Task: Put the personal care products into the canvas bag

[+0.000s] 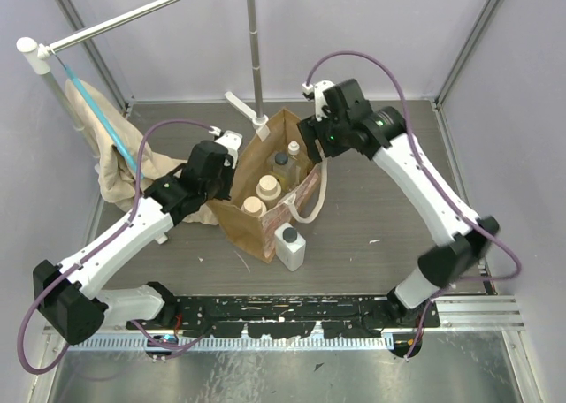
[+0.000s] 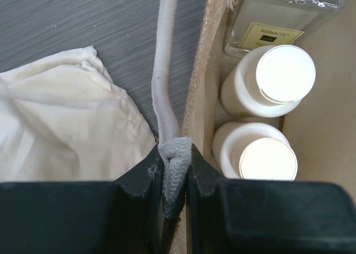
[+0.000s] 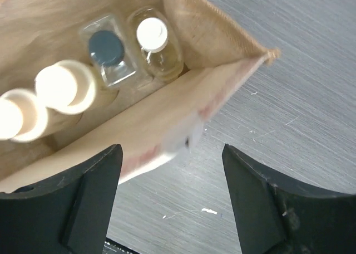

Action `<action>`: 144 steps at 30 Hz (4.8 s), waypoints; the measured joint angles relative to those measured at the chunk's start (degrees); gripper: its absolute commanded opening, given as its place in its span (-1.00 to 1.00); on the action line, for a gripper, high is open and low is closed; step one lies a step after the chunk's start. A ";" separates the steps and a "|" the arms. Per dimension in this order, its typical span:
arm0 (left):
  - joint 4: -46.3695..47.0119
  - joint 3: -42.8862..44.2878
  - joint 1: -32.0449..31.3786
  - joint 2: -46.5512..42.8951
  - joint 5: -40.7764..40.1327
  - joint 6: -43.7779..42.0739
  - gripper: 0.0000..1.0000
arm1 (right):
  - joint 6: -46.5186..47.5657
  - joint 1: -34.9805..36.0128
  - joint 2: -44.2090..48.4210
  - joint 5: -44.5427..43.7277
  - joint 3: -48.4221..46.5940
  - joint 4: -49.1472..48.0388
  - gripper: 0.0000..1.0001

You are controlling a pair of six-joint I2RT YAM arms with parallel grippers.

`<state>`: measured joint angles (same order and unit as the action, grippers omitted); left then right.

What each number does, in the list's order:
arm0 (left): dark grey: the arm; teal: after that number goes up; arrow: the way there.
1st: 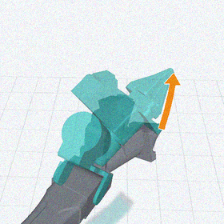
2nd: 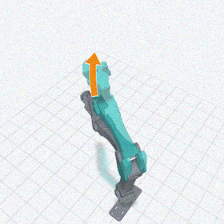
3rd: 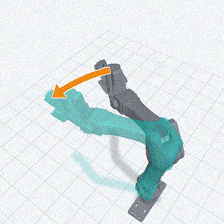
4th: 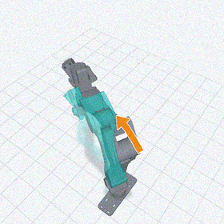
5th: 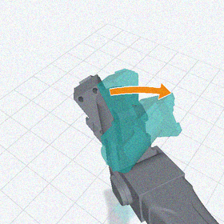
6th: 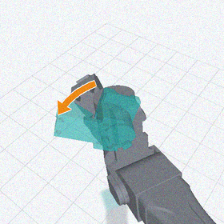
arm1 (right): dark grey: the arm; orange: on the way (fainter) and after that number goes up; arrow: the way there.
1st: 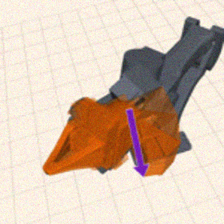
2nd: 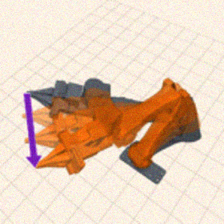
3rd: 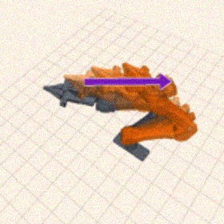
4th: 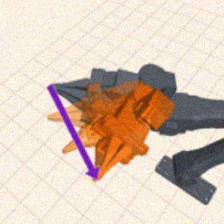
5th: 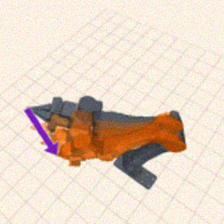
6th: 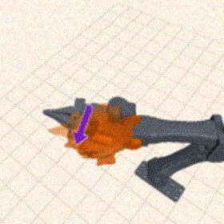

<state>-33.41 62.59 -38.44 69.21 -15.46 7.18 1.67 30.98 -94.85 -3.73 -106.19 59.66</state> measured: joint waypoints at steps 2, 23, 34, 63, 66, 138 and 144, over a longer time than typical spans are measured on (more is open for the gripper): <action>0.11 0.00 0.11 0.00 0.52 -0.13 -0.59 | 0.24 0.76 6.45 0.24 3.96 -1.33 0.57; 0.52 -0.02 1.92 0.04 4.28 -2.32 -0.57 | -7.96 21.84 31.89 1.49 40.09 -6.23 0.64; 0.94 -0.98 1.95 -0.92 4.55 -2.29 -0.57 | -11.26 30.51 28.83 -0.31 45.57 -14.73 0.65; 0.92 -1.99 1.97 -2.75 5.77 -1.97 -0.62 | -12.68 31.54 19.61 -6.75 45.81 -21.38 -0.86; 0.92 -1.99 1.97 -2.75 5.75 -1.77 -0.62 | -13.75 31.54 20.06 -7.21 41.77 -14.47 -0.89; -1.33 -1.97 2.12 -4.68 7.04 -1.11 -0.70 | -5.35 17.77 2.84 1.95 7.56 -18.91 -0.99; -1.40 -1.95 2.12 -4.68 6.99 -1.14 -0.70 | -4.98 17.68 -0.04 -0.61 2.56 -9.11 -0.99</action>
<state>-34.81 60.64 -36.32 64.53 -8.47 6.04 -3.31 48.66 -94.89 -4.34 -103.63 50.54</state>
